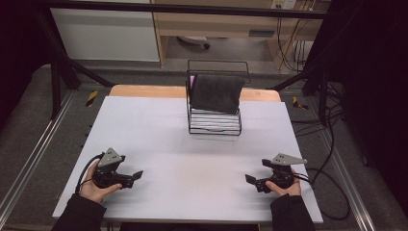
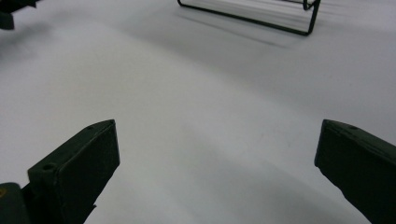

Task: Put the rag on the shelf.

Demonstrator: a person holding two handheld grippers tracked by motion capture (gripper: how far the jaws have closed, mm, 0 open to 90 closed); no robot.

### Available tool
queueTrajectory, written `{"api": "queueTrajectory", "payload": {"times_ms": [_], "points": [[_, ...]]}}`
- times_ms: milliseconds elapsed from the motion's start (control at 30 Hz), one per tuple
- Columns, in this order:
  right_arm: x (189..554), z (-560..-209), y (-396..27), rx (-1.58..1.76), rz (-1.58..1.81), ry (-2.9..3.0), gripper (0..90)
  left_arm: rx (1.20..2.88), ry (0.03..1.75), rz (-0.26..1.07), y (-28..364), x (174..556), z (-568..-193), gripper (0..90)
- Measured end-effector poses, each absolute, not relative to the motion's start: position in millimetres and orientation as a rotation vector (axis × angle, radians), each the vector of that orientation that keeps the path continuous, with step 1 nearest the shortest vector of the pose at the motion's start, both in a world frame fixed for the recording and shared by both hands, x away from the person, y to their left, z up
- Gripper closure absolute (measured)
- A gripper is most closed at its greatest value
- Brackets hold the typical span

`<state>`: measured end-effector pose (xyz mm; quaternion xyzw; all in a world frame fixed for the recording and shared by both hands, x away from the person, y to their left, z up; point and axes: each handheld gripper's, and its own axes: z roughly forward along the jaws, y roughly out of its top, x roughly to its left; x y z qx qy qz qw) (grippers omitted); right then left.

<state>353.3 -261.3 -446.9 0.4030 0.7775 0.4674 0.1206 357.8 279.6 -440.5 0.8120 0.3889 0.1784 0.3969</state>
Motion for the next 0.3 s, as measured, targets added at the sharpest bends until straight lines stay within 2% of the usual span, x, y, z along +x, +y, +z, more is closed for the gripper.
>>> {"api": "queueTrajectory", "payload": {"times_ms": [300], "points": [[354.7, -453.3, -263.2, 1.198, 1.316, 2.3, 0.8, 2.091, 0.977, 0.444, 280.0, 357.2, -449.8, 7.0]]}}
